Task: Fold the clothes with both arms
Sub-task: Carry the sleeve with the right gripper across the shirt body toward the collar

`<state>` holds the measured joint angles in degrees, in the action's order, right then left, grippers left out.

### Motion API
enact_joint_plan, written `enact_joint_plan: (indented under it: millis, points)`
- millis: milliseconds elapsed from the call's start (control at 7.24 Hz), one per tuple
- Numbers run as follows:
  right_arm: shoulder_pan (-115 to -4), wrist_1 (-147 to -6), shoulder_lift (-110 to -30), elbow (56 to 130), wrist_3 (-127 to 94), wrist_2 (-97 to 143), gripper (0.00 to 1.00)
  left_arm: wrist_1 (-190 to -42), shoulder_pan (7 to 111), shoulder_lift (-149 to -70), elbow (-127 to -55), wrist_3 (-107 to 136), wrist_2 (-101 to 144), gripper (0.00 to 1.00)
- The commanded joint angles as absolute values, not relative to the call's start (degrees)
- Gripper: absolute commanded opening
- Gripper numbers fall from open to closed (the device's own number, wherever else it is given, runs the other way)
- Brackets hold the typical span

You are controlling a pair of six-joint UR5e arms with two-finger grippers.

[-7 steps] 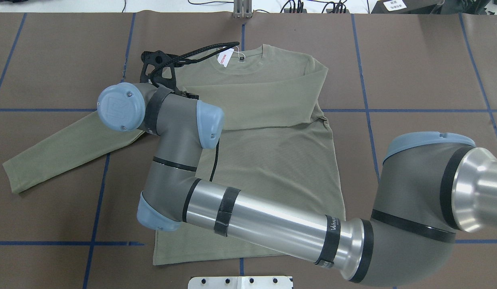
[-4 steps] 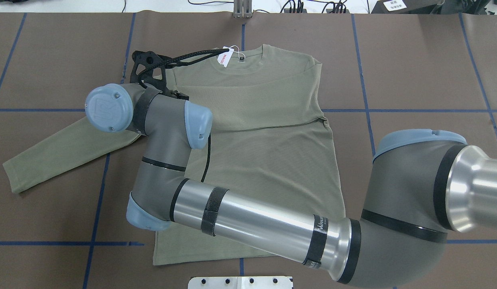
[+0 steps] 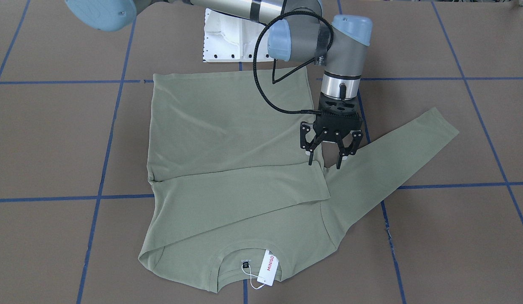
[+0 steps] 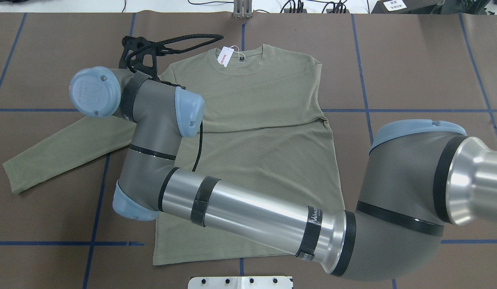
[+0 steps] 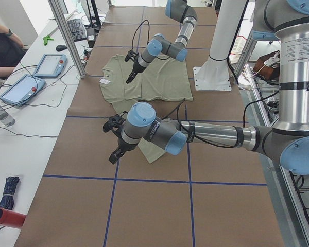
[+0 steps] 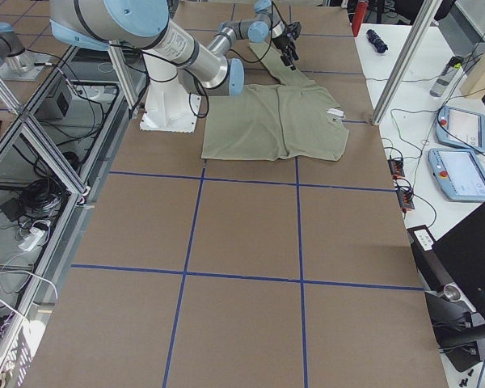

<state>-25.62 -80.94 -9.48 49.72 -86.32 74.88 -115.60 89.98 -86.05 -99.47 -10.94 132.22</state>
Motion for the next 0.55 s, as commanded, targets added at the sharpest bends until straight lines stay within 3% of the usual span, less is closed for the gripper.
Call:
enact_joint_plan:
  millis: [0,415]
  points:
    - [-33.7,-82.17,-9.93,51.5,-82.21,90.78,1.0,-118.1,89.91,-88.33,-98.97,-8.0,132.27,1.0]
    - [-46.8,-93.68,-26.91,75.42,-61.51,108.48,1.0,-130.04,84.94,-84.48,-98.09,0.39,135.85,1.0]
